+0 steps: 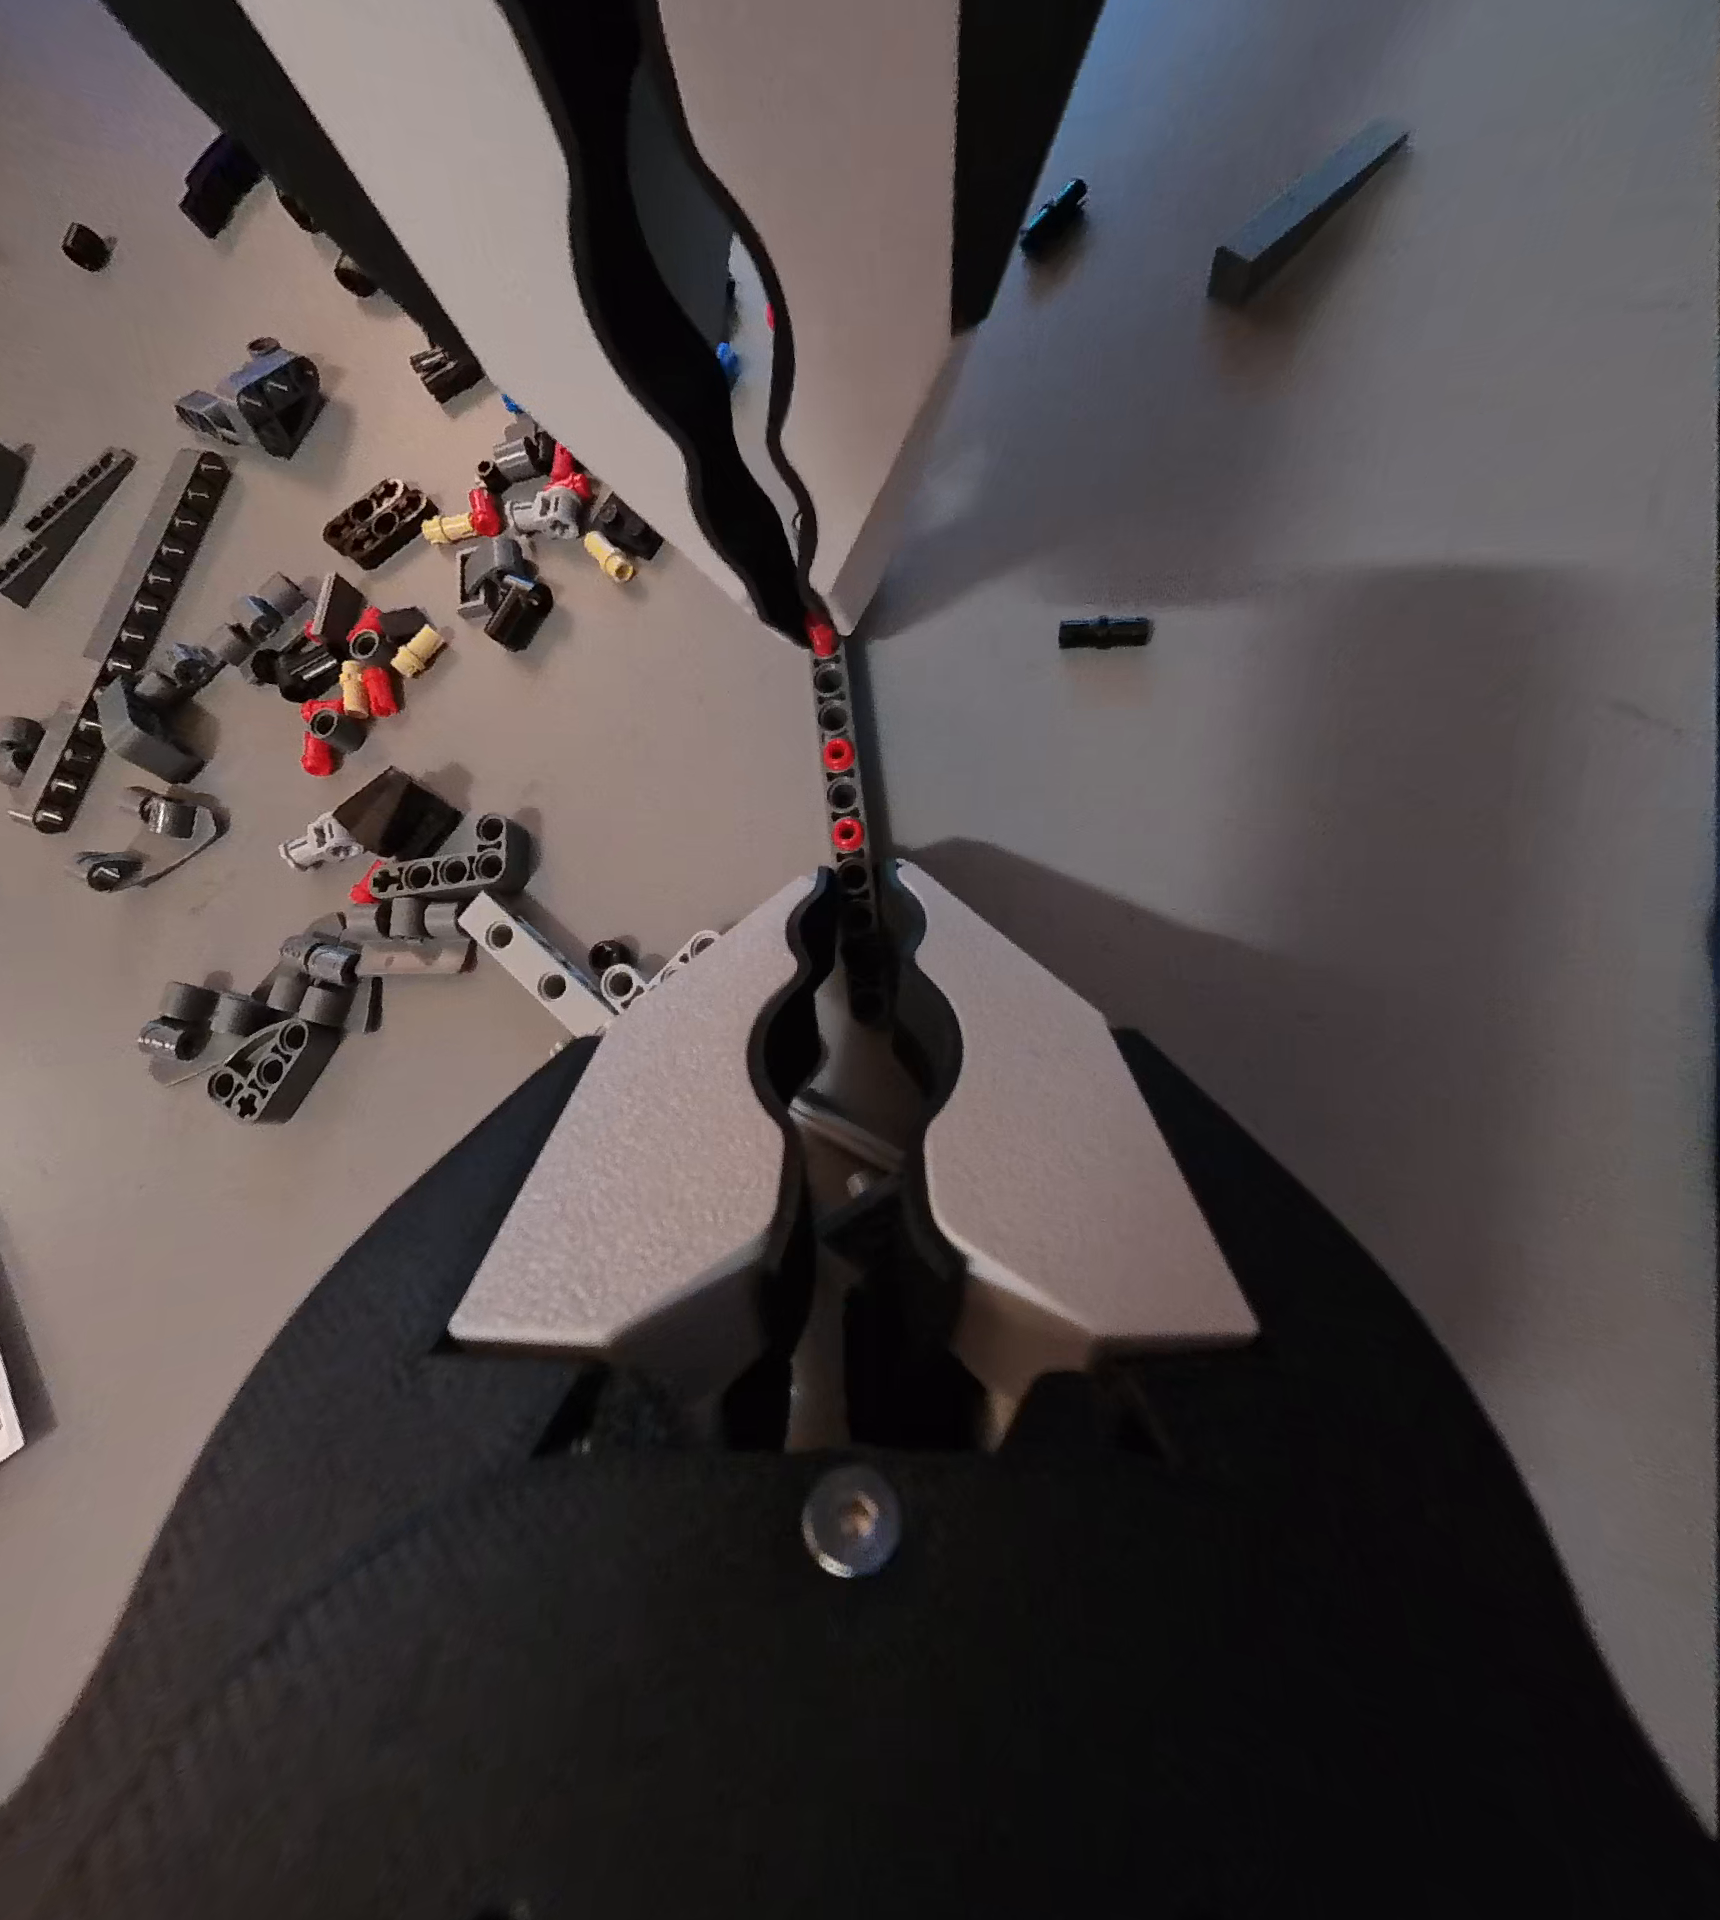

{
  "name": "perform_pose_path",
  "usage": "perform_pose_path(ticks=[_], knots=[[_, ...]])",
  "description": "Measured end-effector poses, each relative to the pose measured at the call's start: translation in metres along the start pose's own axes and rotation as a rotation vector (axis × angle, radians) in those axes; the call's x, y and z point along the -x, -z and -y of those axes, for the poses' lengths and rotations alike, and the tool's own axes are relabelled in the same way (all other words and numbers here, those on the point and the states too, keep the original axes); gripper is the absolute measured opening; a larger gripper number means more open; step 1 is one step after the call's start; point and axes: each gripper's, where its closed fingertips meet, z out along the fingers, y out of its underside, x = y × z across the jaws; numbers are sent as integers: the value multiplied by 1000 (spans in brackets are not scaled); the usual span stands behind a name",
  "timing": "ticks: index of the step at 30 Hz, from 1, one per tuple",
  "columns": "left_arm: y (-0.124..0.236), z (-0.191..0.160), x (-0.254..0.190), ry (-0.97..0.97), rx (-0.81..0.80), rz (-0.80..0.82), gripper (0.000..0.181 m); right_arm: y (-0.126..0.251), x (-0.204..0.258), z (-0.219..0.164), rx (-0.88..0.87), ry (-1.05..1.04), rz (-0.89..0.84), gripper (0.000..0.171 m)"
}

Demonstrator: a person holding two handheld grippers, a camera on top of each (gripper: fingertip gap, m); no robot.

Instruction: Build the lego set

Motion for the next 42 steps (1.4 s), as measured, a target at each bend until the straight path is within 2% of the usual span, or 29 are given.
perform_pose_path(ticks=[16,21,29,42], knots=[[0,0,0,6,-3,-4,6,-4,1,3,89,-14,107,1],[0,0,0,8,-3,-2,6,-3,1,3,-26,-39,112,1],[-1,0,1,12,-6,-3,6,0,3,2,-329,-117,152,1],[-1,1,1,17,-6,-2,6,2,3,1,-517,-118,102,1]])
